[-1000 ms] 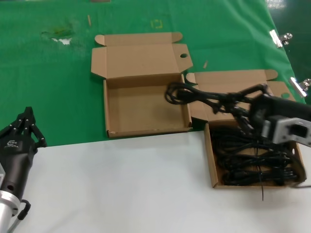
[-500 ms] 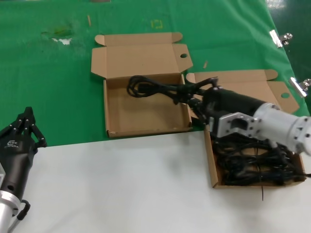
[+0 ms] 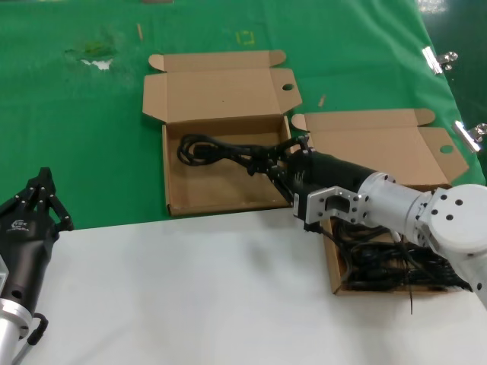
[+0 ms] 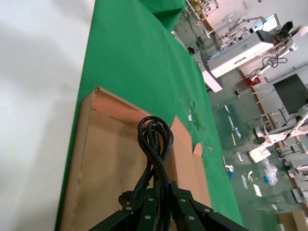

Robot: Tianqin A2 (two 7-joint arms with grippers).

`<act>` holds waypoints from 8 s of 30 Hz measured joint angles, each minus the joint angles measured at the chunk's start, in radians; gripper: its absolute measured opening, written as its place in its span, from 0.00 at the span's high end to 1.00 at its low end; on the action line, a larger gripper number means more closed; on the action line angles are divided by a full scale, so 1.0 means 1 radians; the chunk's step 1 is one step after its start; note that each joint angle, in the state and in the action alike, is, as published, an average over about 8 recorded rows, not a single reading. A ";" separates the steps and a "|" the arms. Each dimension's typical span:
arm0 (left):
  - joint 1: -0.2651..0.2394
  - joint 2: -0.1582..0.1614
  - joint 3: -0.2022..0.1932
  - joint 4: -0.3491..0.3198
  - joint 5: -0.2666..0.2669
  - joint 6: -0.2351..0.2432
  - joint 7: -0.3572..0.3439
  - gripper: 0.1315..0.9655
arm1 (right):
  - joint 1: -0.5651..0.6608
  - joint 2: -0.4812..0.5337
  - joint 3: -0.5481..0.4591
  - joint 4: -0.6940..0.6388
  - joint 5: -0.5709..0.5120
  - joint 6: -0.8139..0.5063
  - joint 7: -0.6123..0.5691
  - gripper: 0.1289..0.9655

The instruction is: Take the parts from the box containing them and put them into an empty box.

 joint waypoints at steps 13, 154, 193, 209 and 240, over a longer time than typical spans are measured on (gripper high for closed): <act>0.000 0.000 0.000 0.000 0.000 0.000 0.000 0.99 | -0.028 0.032 -0.015 0.008 -0.037 0.007 0.053 0.96; 0.000 0.000 0.000 0.000 0.000 0.000 0.000 0.06 | -0.593 0.014 0.392 0.512 0.206 0.444 0.767 0.00; 0.000 0.000 0.000 0.000 0.000 0.000 0.000 0.00 | -0.611 -0.061 0.399 0.502 0.276 0.512 0.768 0.00; 0.000 0.000 0.000 0.000 0.000 0.000 0.000 0.00 | -0.611 -0.061 0.399 0.502 0.276 0.512 0.768 0.00; 0.000 0.000 0.000 0.000 0.000 0.000 0.000 0.00 | -0.611 -0.061 0.399 0.502 0.276 0.512 0.768 0.00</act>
